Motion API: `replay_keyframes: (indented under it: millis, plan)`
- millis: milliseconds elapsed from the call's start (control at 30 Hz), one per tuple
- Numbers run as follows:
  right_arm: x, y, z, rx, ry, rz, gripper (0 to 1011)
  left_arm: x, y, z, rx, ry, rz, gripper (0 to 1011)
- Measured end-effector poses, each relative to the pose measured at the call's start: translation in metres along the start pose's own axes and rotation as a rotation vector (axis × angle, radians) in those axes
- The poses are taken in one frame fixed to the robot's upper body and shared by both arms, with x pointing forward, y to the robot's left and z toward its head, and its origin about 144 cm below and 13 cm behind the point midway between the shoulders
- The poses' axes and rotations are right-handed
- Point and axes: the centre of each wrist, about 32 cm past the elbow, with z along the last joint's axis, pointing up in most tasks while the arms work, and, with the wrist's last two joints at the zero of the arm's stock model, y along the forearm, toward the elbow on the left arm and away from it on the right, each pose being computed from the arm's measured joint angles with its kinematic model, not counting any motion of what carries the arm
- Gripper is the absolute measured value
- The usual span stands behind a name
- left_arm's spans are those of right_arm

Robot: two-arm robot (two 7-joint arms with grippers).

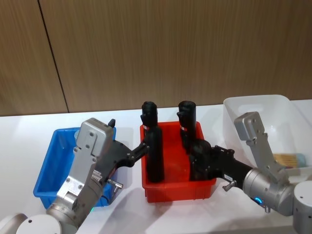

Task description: Pick the cotton swabs from the blue box and place them into the white box.

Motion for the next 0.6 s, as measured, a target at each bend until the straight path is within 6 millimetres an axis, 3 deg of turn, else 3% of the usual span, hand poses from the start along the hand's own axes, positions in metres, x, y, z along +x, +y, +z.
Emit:
replay_keyframes:
  millis: [400,600]
  plan:
    - [-0.003,-0.004,0.010,0.040,-0.014,0.005,515,0.000,0.000,0.000,0.000,0.000,0.000,1004]
    - [-0.004,-0.010,0.026,0.099,-0.037,-0.011,515,0.000,0.000,0.000,0.000,0.000,0.000,1004]
